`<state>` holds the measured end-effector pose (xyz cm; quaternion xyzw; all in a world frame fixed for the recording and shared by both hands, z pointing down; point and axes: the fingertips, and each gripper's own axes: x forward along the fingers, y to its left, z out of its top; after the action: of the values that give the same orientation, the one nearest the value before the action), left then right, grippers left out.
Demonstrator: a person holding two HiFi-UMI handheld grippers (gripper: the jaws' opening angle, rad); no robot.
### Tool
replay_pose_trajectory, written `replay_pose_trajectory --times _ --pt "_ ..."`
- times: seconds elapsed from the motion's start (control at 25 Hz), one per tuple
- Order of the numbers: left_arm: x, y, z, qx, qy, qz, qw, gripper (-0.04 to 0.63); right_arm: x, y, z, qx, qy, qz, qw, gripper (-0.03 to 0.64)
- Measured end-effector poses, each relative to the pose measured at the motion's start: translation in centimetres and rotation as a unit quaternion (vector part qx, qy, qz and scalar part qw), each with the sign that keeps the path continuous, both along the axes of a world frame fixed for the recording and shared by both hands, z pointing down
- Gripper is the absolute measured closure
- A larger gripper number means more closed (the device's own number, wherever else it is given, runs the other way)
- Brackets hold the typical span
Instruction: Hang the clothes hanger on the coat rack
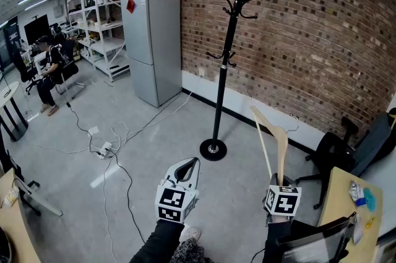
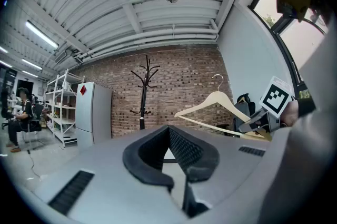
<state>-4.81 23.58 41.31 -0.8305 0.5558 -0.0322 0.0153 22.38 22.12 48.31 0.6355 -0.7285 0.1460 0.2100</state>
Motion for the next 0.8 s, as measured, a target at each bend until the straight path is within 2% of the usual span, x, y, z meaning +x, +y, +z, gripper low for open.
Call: replay_pose_trajectory --times 0.32,0.8 --pt "-1.2 -6.7 1.5 -0.001 0.001 0.01 0.9999 0.588 -1.3 -6.1 0.6 0.002 0.006 0.007 1.0 0.607" --pt "-2.7 -20.6 1.0 0.002 -0.002 0.04 0.9992 0.588 -3.5 -19.0 0.2 0.002 0.011 0.029 1.0 0.607"
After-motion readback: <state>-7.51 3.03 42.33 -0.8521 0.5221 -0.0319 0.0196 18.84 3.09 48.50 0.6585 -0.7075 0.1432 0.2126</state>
